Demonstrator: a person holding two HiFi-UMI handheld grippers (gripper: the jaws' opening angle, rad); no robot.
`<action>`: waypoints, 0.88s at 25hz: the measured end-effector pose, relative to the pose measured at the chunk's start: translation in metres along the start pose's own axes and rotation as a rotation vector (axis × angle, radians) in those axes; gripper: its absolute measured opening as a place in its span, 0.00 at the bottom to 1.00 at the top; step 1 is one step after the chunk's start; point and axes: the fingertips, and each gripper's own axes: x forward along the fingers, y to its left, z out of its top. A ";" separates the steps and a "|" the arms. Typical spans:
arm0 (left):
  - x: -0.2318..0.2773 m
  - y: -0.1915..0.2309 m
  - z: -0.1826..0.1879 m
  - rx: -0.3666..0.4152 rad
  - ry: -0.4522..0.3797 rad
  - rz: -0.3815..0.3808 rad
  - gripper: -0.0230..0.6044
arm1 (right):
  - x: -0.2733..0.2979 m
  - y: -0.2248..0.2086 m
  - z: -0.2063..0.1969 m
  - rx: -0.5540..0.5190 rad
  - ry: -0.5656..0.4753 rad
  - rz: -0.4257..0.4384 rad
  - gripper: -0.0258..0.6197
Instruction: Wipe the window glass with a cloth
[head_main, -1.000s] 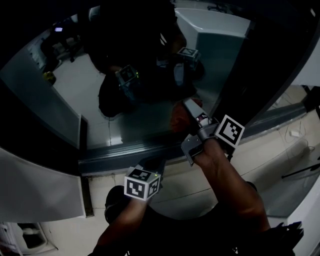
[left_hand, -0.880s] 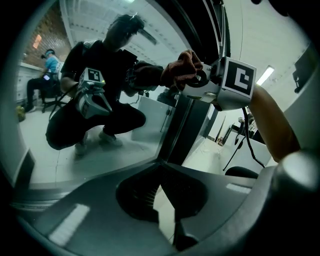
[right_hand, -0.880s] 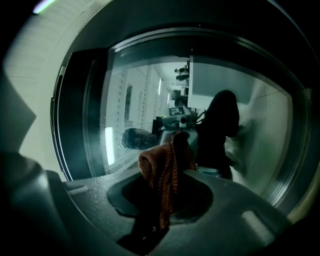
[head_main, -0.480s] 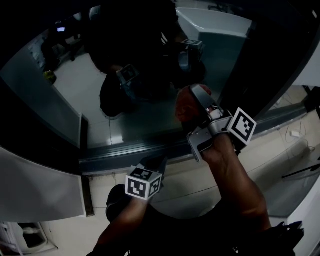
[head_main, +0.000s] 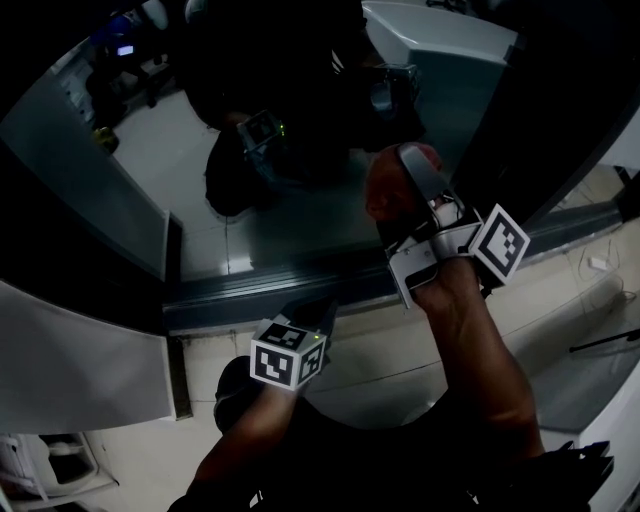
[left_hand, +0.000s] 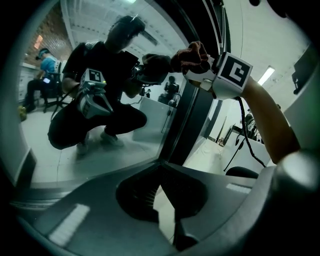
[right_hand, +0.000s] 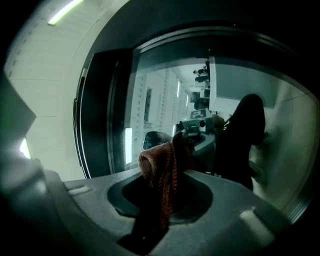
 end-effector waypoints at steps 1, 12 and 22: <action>0.000 0.001 0.000 -0.002 -0.002 0.003 0.06 | -0.001 -0.001 0.001 -0.008 -0.004 0.010 0.15; -0.001 0.006 0.004 -0.004 0.001 0.028 0.06 | -0.001 0.007 -0.001 -0.090 -0.007 0.104 0.15; -0.010 0.023 -0.009 -0.002 0.037 0.083 0.06 | -0.091 -0.155 -0.082 0.081 -0.039 -0.086 0.15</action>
